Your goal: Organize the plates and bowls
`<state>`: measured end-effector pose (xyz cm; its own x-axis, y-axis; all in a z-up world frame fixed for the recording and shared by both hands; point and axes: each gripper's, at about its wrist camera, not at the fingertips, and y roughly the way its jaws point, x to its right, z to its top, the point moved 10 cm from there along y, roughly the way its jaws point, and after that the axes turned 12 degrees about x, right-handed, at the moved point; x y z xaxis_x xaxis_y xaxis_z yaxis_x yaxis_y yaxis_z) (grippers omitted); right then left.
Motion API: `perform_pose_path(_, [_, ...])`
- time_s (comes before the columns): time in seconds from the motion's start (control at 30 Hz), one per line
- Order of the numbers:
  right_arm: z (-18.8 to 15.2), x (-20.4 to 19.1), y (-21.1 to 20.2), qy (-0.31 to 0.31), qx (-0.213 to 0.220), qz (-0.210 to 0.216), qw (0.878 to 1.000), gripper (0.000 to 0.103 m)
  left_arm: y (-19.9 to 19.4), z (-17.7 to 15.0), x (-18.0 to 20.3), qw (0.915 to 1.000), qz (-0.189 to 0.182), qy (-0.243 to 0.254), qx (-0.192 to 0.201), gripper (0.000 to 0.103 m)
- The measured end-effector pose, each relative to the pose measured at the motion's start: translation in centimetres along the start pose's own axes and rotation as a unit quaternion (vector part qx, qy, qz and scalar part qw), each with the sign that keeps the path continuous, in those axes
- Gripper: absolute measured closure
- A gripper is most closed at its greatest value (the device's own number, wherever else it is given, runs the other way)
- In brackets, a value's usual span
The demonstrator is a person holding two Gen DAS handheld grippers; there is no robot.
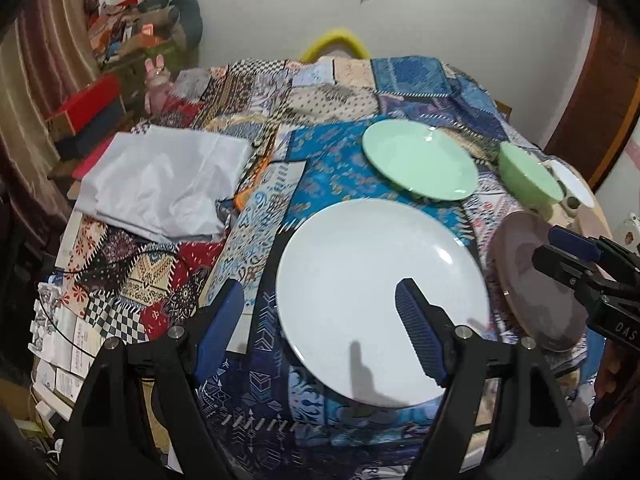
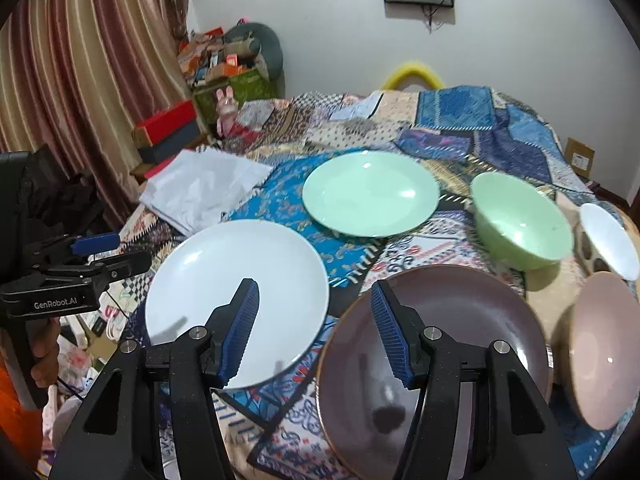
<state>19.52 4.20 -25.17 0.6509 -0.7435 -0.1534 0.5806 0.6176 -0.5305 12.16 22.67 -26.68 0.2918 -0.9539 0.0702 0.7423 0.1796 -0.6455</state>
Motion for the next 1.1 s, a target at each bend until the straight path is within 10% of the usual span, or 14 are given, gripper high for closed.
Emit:
perform_pose_path(0.3, [-2.3, -0.8, 3.8, -0.008, -0.055, 0.011, 0.998, 0.05, 3.1, -1.7, -1.7, 0.9995, -0.009, -0.013, -0.027, 0.026])
perform_pose_path(0.73, [-3.3, -0.2, 7.2, -0.01, -0.108, -0.002, 0.994, 0.071, 5.3, -3.8, -1.9, 0.9961, -0.048, -0.038, -0.063, 0.064])
perform_pose_path(1.1, [-3.9, -0.6, 7.7, -0.009, -0.121, -0.001, 0.993, 0.071, 5.8, -3.9, -1.6, 0.9945, -0.061, -0.048, -0.071, 0.071])
